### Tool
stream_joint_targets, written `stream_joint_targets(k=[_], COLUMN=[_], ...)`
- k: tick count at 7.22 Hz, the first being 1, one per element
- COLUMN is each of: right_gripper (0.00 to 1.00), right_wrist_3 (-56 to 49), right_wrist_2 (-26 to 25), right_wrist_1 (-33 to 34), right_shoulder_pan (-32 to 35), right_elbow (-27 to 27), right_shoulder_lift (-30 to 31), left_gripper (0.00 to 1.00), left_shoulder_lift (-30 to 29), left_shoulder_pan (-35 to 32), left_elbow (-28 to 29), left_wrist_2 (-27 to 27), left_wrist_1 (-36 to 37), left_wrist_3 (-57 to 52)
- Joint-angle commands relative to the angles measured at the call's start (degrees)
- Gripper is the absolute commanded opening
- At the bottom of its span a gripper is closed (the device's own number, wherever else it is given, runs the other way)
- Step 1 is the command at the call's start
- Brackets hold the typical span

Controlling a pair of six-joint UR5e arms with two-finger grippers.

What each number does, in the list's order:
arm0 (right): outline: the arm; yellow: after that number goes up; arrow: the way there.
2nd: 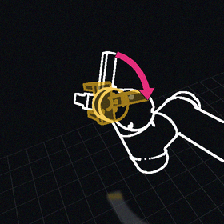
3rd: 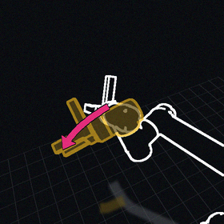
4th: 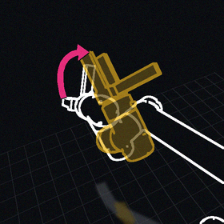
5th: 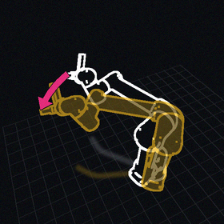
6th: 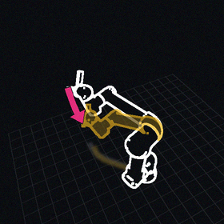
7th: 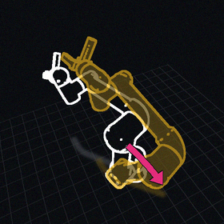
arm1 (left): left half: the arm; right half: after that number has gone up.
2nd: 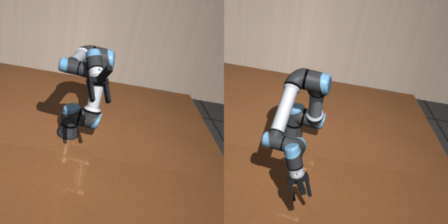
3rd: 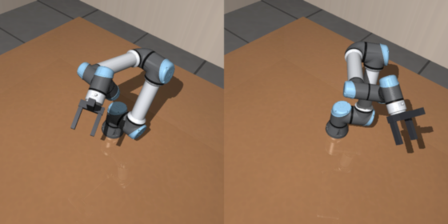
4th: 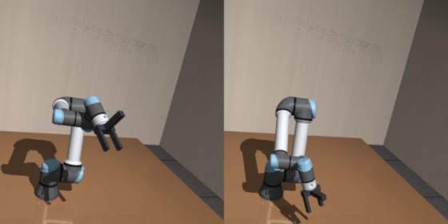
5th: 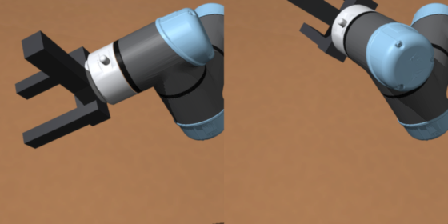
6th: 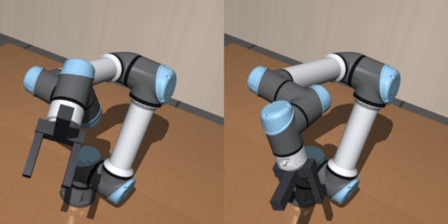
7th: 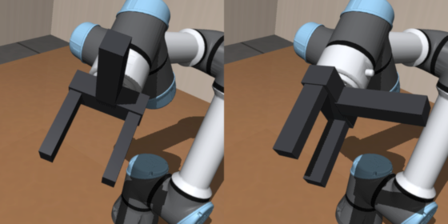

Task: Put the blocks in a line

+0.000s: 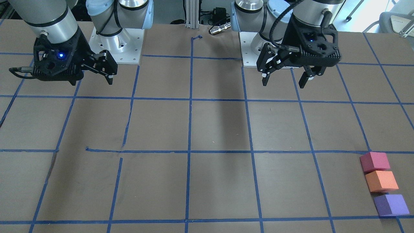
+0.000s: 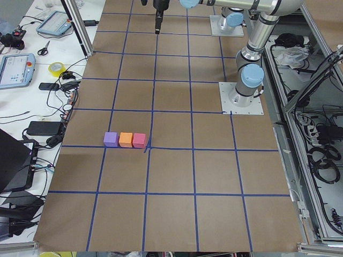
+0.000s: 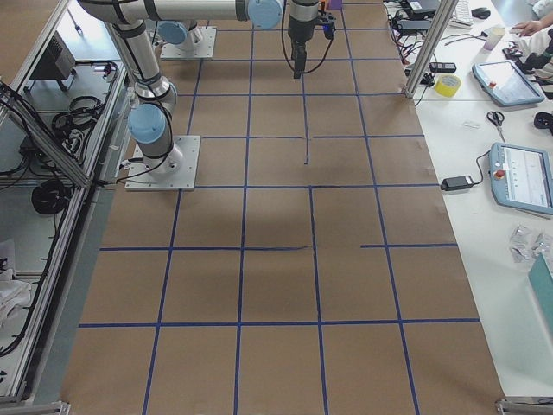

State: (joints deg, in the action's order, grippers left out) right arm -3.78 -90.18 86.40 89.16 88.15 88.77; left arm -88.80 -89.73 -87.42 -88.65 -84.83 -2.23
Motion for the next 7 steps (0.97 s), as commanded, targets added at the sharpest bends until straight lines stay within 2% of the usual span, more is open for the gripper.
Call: stream_joint_targets(k=[1, 7], right_gripper=[1.0, 1.0], right_wrist_3=[0.0, 0.0], right_wrist_2=[0.0, 0.0], right_wrist_1=[0.0, 0.0], right_shoulder_pan=[0.0, 0.0], right_elbow=[0.0, 0.0], right_shoulder_lift=[0.0, 0.0], left_gripper=[1.0, 1.0], left_shoulder_lift=[1.2, 2.0], left_shoulder_pan=[1.9, 1.8], left_elbow=[-0.1, -0.7], left_wrist_2=[1.6, -0.3], left_wrist_1=[-2.4, -2.7], left_wrist_3=[-1.6, -1.6])
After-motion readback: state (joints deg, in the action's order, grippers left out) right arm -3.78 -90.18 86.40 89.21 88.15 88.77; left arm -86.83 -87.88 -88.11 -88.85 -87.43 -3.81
